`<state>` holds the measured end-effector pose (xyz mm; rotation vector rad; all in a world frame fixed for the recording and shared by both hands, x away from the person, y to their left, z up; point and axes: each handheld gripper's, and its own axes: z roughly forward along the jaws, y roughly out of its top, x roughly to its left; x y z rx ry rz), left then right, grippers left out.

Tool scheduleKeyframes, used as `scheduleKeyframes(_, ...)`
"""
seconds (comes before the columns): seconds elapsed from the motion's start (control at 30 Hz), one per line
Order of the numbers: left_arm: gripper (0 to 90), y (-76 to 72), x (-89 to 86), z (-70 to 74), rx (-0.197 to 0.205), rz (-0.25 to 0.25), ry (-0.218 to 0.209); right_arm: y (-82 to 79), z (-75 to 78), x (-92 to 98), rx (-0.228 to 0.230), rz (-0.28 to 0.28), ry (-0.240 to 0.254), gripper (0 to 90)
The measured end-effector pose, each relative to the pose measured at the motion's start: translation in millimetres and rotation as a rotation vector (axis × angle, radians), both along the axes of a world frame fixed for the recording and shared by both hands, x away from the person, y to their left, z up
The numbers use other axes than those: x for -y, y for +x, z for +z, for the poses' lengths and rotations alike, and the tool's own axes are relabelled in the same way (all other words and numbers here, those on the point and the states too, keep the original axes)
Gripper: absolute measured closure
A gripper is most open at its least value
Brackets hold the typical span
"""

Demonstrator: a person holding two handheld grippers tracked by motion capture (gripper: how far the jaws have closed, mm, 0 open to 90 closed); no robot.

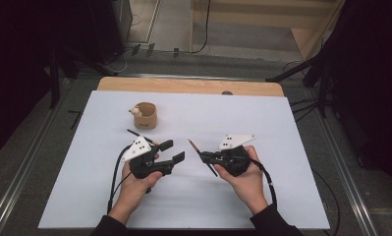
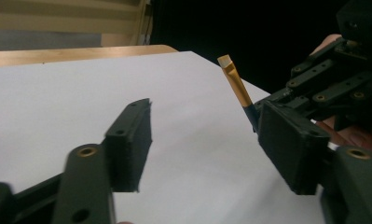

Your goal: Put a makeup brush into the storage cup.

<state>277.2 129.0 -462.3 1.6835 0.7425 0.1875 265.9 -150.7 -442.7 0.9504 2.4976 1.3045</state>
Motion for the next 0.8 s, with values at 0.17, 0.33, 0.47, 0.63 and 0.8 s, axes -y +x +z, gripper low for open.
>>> scheduleKeyframes(0.17,42.1,2.6,-2.3,-1.2,-0.02,-0.037,-0.054,-1.4,-0.6,-3.0,0.015,0.0,0.018,84.6)
scheduleKeyframes(0.33,44.5,2.2,-0.6,-0.5,-0.027,-0.065,-0.075,-3.5,-1.1,-5.2,0.036,0.009,0.065,84.7)
scheduleKeyframes(0.47,47.6,2.3,1.4,-0.5,-0.04,-0.086,-0.076,-4.7,-2.9,-8.9,0.037,0.01,0.081,84.6)
scheduleKeyframes(0.63,49.6,3.3,2.9,-1.3,-0.063,-0.089,-0.091,-6.9,-5.7,-12.6,0.048,0.016,0.112,84.6)
scheduleKeyframes(0.8,51.9,3.9,4.6,-2.1,-0.088,-0.104,-0.105,-8.9,-6.8,-18.3,0.062,0.037,0.108,84.6)
